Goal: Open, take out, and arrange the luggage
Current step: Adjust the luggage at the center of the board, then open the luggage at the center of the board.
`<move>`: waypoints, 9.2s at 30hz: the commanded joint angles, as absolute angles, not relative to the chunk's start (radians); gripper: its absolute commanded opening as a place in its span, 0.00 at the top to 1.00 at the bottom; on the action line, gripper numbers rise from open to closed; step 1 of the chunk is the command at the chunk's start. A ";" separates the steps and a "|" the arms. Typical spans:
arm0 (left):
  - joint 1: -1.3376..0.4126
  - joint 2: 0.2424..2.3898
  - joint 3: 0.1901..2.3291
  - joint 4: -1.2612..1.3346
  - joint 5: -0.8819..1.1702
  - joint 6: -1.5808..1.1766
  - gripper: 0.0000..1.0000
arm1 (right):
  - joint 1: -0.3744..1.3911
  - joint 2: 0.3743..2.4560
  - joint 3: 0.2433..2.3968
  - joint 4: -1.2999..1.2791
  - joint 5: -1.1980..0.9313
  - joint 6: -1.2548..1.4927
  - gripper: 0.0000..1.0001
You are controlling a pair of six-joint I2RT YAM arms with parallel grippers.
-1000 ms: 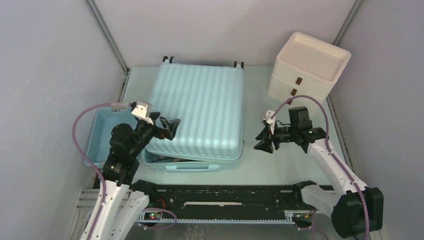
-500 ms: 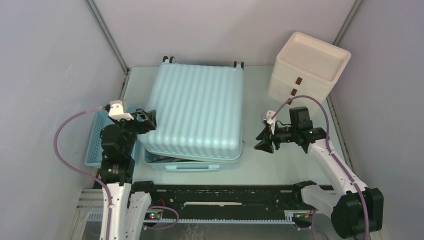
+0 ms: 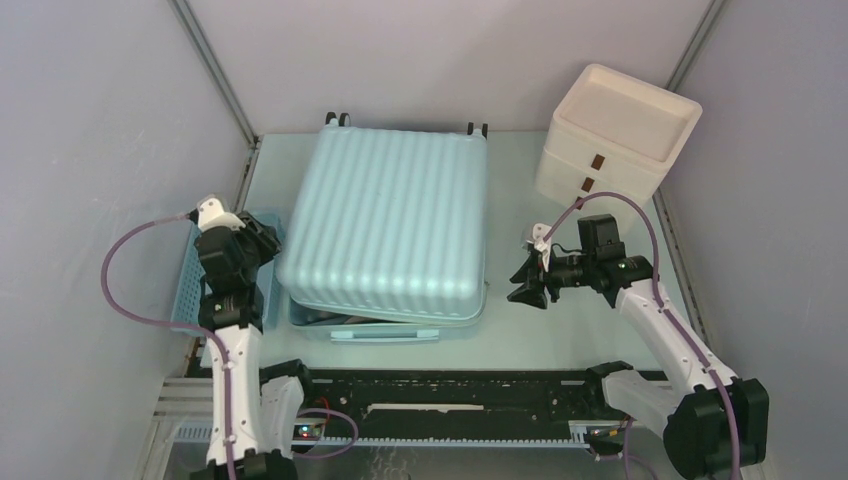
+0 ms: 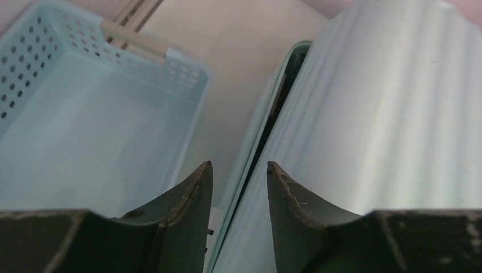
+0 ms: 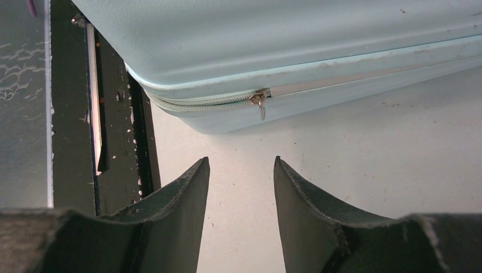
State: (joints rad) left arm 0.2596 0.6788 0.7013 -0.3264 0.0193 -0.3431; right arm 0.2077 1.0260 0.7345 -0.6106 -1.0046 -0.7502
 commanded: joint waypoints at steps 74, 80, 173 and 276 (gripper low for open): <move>0.229 0.504 0.791 -0.518 0.667 -0.568 0.13 | 0.422 0.945 1.044 -1.219 -1.243 -1.321 0.42; 0.229 0.496 0.841 -0.550 0.580 -0.533 0.12 | 0.721 0.987 1.128 -1.114 -1.040 -1.173 0.43; 0.099 0.284 0.475 -0.320 0.536 -0.722 0.20 | 0.273 0.886 0.913 -1.031 -0.916 -1.158 0.53; -0.359 0.796 0.578 -0.379 -0.034 -0.868 0.82 | 0.283 0.889 0.813 -0.999 -0.948 -1.098 0.47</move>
